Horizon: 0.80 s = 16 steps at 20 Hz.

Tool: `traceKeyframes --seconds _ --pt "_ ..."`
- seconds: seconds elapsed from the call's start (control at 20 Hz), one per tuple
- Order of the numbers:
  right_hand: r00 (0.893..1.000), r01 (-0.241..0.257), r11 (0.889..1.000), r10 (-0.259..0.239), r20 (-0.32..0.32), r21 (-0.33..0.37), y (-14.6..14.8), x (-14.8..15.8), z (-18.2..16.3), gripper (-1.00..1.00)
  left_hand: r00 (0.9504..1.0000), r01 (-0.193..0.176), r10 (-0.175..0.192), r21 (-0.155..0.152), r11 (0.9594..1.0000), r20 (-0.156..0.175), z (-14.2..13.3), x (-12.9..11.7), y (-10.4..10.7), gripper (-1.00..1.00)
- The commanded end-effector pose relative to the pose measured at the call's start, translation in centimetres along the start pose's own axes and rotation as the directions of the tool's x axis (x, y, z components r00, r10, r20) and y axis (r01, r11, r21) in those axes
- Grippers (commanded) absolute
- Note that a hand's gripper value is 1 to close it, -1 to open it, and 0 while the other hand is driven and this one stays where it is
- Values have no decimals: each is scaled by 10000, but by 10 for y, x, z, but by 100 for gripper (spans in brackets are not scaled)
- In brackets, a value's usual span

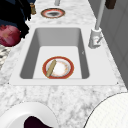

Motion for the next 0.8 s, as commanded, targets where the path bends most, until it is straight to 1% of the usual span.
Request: traceKeyframes --seconds 0.0,0.25,0.45,0.5,0.6,0.75 --pt "9989 426 9990 -428 -215 -93 -4 -15 23 100 10000 0 0 0 10000 0 0 0 0 0" --pt "9988 447 9990 -449 -200 -95 -8 -34 54 100 10000 0 0 0 10000 0 0 0 0 0" --pt "9979 338 9992 -348 -537 -194 -3 -56 58 100 10000 0 0 0 10000 0 0 0 0 0" --pt "9975 375 9991 -387 -599 -206 -2 -60 60 100 10000 0 0 0 10000 0 0 0 0 0" --pt "9948 511 9985 -524 -871 -178 6 -65 58 100 10000 0 0 0 10000 0 0 0 0 0" --pt "9858 647 9977 -673 -1537 -214 15 -68 54 100 10000 0 0 0 10000 0 0 0 0 0"
